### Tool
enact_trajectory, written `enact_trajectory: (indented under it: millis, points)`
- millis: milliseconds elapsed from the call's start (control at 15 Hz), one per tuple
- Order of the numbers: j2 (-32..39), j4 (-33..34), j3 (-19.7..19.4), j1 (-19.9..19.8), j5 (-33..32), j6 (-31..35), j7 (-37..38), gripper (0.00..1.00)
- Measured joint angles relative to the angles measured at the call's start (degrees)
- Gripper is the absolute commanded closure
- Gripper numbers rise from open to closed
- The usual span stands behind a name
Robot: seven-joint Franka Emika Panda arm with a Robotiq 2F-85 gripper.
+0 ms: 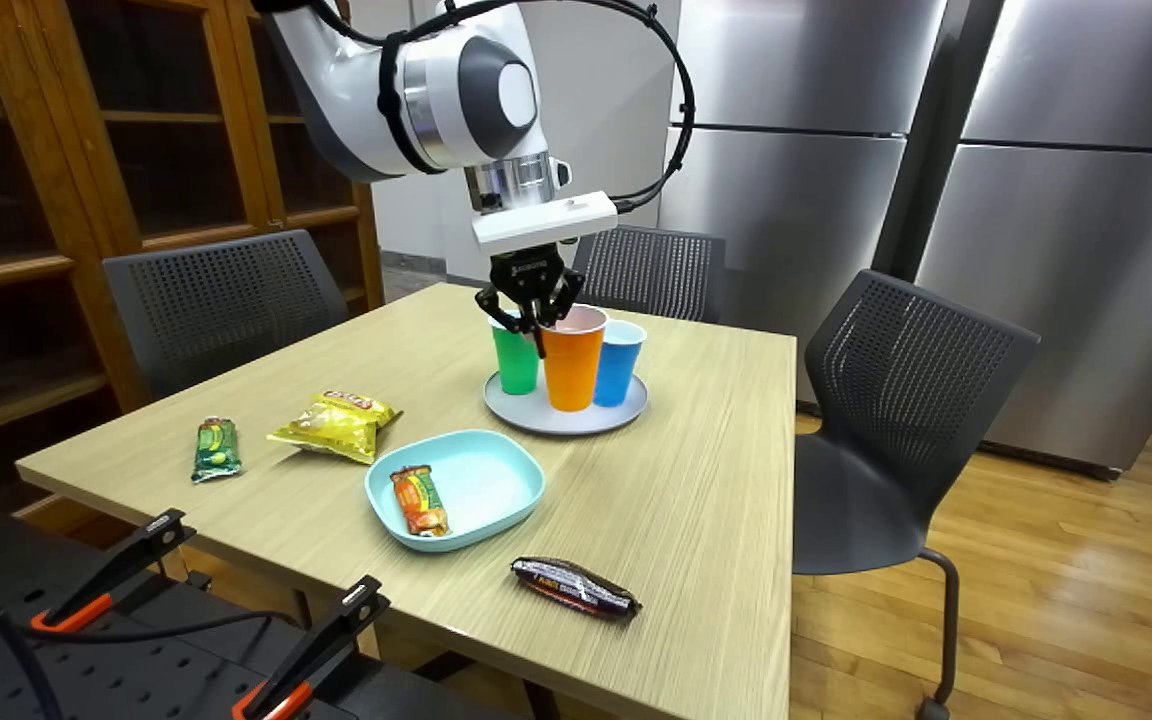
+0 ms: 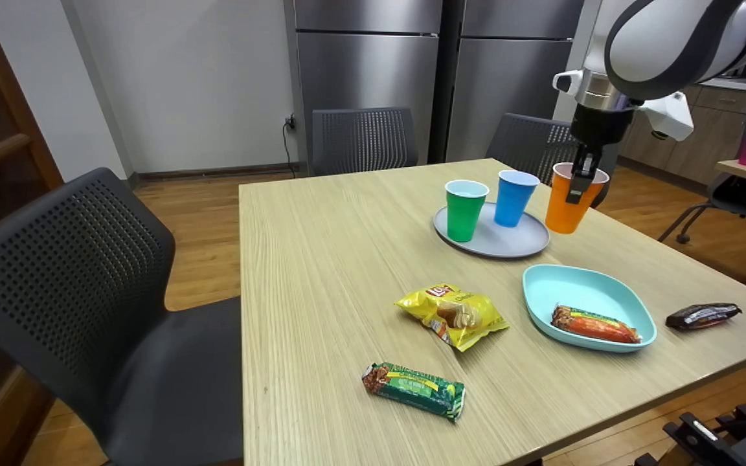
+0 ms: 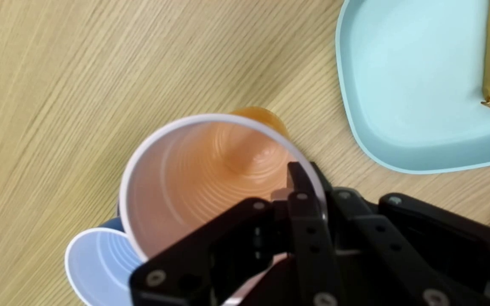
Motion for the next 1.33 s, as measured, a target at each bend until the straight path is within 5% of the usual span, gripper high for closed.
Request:
enact_trajectory:
  millis: [1333]
  points:
    - [-6.7,-6.5,-2.6,-1.7,4.8,-0.9,6.5,0.99]
